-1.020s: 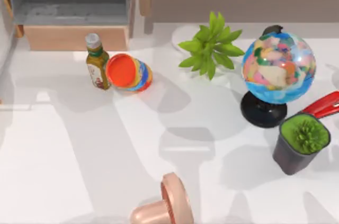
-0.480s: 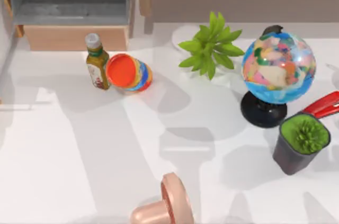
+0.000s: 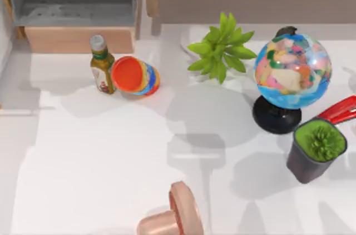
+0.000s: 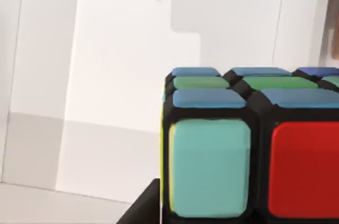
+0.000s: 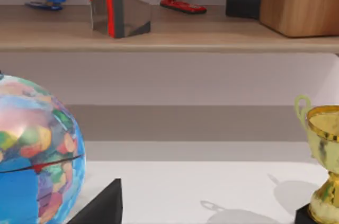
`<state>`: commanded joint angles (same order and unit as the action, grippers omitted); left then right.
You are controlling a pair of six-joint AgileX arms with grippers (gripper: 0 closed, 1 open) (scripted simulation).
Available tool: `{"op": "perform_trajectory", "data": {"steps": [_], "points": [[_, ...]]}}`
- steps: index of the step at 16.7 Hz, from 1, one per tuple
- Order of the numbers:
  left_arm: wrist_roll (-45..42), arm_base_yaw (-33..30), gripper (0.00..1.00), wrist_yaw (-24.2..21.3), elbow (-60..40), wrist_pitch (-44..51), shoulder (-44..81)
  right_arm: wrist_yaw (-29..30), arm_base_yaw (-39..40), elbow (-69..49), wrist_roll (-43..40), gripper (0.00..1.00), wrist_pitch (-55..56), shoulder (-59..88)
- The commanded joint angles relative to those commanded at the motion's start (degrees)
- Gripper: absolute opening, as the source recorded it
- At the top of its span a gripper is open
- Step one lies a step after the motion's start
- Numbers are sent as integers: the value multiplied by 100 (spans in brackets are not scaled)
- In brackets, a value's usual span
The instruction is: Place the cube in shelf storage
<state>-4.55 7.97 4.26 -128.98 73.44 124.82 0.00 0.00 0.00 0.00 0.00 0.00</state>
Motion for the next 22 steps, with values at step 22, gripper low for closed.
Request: {"op": "perform_trajectory", "data": {"steps": [22], "points": [[-208, -5319, 0, 2461, 4615, -9390, -612, 0, 0, 0, 0, 100, 0, 0]]}}
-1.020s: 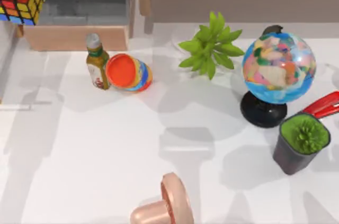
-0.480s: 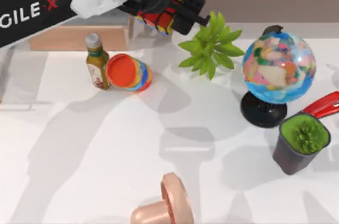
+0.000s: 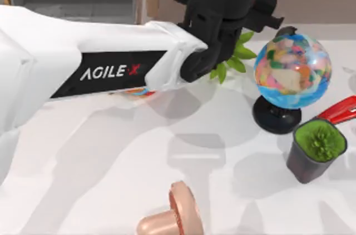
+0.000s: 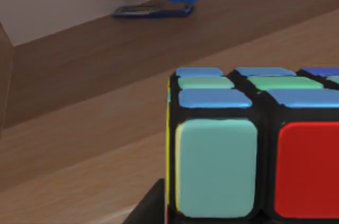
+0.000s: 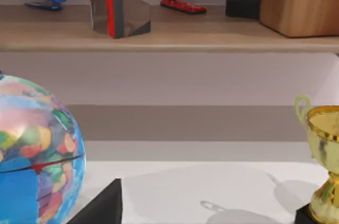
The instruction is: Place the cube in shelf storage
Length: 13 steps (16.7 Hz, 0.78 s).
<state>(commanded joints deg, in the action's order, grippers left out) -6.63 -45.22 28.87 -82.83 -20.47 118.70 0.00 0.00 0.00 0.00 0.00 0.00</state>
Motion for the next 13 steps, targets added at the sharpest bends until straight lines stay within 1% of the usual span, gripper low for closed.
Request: {"op": "perform_trajectory", "data": {"steps": [4, 7, 10, 13], "points": [[-209, -138, 0, 694, 201, -2386, 683, 0, 0, 0, 0, 100, 0, 0], [-387, -217, 0, 1126, 248, -3815, 1162, 0, 0, 0, 0, 100, 0, 0], [-538, -280, 0, 1429, 233, -4750, 1520, 0, 0, 0, 0, 100, 0, 0], [-614, -313, 0, 1561, 208, -5140, 1685, 0, 0, 0, 0, 100, 0, 0]]}}
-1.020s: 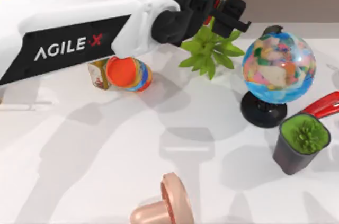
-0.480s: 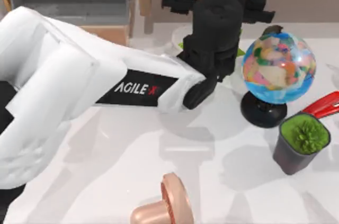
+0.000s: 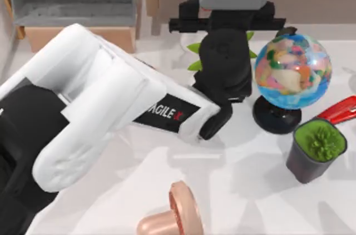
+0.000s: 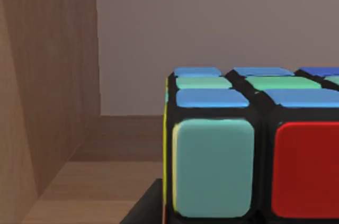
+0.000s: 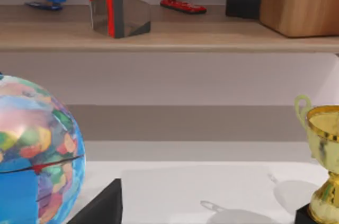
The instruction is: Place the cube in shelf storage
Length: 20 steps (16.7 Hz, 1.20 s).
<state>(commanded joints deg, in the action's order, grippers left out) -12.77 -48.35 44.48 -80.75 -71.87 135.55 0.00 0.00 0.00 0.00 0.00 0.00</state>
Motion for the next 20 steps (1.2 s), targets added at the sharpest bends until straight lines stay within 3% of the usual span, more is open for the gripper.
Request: {"op": "perform_trajectory", "data": {"steps": [9, 15, 20], "points": [[-105, 43, 0, -138, -213, -35, -50, 0, 0, 0, 0, 100, 0, 0], [-139, 112, 0, -710, -1560, 765, 432, 0, 0, 0, 0, 100, 0, 0], [249, 685, 0, -750, -2657, 1682, 1107, 0, 0, 0, 0, 100, 0, 0]]}}
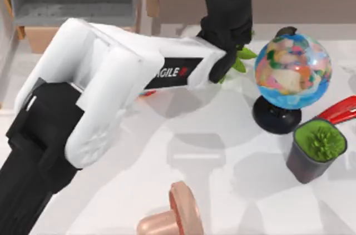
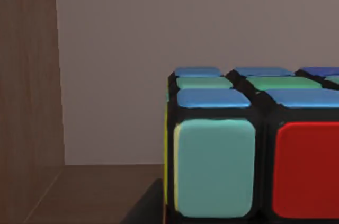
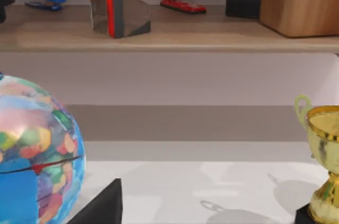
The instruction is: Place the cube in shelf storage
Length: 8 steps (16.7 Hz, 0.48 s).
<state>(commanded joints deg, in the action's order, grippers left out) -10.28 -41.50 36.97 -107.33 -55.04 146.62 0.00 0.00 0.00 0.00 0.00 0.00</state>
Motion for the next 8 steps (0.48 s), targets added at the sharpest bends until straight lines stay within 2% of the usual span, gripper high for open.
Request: {"op": "perform_trajectory", "data": {"steps": [5, 8], "points": [[55, 76, 0, 12, -88, 86, 80, 0, 0, 0, 0, 100, 0, 0], [55, 76, 23, 12, -88, 86, 80, 0, 0, 0, 0, 100, 0, 0]]}}
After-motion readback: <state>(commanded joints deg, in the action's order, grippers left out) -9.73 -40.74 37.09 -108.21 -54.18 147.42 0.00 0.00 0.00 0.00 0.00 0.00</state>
